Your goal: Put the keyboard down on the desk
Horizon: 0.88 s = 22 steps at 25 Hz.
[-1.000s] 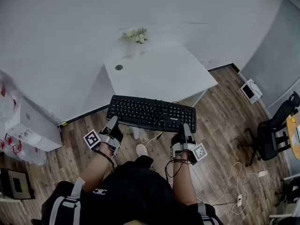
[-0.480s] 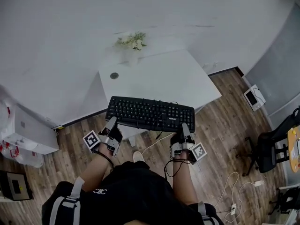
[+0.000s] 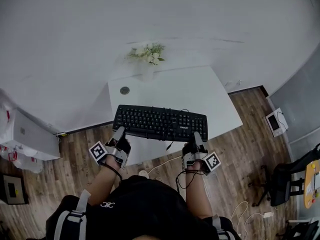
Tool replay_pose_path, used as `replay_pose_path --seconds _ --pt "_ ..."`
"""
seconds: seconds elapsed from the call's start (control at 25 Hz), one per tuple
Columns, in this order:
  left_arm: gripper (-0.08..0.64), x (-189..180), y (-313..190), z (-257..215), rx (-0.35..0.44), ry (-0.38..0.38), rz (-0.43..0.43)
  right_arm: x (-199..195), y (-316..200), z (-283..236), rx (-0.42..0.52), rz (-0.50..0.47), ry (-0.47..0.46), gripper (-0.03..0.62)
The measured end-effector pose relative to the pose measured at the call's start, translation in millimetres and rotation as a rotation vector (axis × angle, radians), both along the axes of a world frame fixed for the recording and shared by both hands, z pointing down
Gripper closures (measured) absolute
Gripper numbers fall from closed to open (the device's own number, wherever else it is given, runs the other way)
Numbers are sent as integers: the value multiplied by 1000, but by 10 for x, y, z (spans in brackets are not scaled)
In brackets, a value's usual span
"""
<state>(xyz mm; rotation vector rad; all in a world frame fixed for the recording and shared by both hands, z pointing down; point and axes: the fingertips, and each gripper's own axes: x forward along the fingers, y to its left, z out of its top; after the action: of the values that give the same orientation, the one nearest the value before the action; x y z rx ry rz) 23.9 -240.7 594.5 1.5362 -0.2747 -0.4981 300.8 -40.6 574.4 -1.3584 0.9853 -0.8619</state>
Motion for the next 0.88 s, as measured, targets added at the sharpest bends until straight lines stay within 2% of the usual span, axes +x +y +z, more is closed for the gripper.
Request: replay_pose_path --seconds 0.2,0.56,0.88 --pt "480 31 -205 72 -18 -26 -54 147 -349 107 -12 -38 -28 514" --pt "482 -111 -244 155 -34 -81 -170 205 -740 324 -18 -147 -86 514" --pt "480 141 -364 191 -43 -103 -272 619 -1274 393 -53 -275 -103 513"
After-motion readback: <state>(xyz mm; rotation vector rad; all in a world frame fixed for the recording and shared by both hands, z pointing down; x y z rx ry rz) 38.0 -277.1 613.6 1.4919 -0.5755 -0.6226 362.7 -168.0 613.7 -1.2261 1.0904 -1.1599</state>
